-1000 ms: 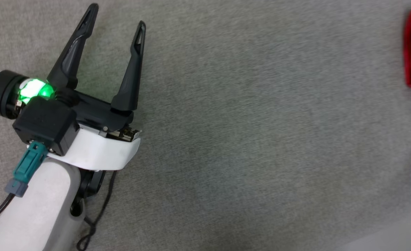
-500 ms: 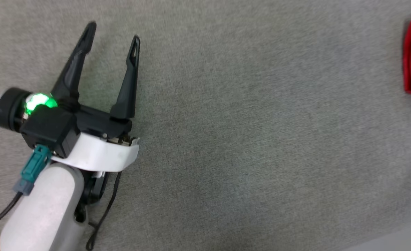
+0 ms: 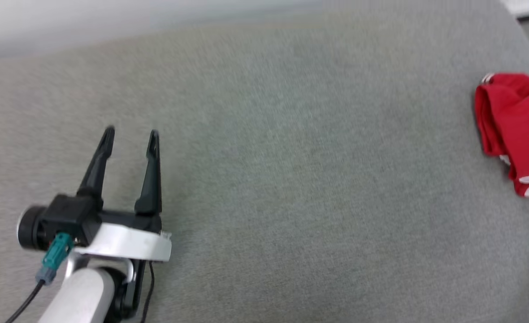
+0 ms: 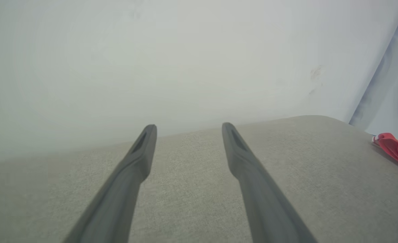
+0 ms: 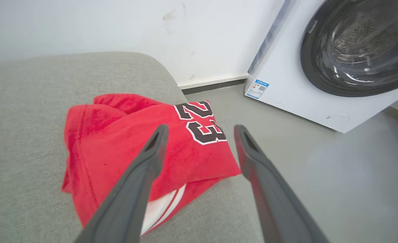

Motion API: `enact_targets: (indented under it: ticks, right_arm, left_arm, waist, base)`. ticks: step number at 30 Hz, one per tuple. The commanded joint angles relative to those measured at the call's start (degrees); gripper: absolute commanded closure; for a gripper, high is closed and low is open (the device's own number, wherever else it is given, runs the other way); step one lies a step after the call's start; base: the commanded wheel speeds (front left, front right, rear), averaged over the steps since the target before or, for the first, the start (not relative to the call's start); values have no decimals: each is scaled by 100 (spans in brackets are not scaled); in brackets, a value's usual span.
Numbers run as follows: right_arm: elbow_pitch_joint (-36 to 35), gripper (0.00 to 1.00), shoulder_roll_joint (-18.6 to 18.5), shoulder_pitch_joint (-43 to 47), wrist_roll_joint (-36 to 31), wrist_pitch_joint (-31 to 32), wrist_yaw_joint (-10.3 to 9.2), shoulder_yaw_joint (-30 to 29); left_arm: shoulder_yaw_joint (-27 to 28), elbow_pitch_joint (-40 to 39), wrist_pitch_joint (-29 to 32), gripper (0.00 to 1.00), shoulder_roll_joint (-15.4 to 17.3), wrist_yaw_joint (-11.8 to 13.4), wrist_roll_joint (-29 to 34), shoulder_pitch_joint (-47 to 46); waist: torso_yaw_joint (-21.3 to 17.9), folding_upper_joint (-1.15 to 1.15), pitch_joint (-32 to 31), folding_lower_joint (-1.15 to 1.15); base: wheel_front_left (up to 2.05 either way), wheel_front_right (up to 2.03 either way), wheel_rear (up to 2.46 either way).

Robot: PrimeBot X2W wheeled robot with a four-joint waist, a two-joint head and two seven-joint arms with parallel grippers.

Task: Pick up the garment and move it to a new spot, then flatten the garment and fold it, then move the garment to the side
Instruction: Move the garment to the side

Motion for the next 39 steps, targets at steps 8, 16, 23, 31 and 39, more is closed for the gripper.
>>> enact_targets:
  ticks: [8,16,23,31,39]
  right_arm:
    - [-726,0,514,976,168,-345,-5,722]
    - [-1763,0,1195,1571,116,-497,-5,1220]
    - [-2840,0,1749,2349,11,-516,-5,1226]
    - [-3801,0,2178,3359,-260,-287,-5,1210]
    - [-4377,0,2289,3855,-370,-155,-5,1353]
  left_arm:
    - [156,115,-57,0,-84,258,-237,721]
    - [324,222,-110,0,-25,415,-304,1082]
    - [452,348,-174,0,22,344,-361,1377]
    - [253,543,-161,0,124,236,-252,1681]
    - [59,706,-106,0,77,242,-198,1775]
  waist:
    - [622,0,-958,0]
    - [1023,0,-1259,0]
    - [1236,0,-1594,0]
    - [1308,0,-1915,0]
    - [1283,0,-2028,0]
  base:
    - [0,0,0]
    - [0,0,0]
    - [0,0,0]
    - [0,0,0]
    - [0,0,0]
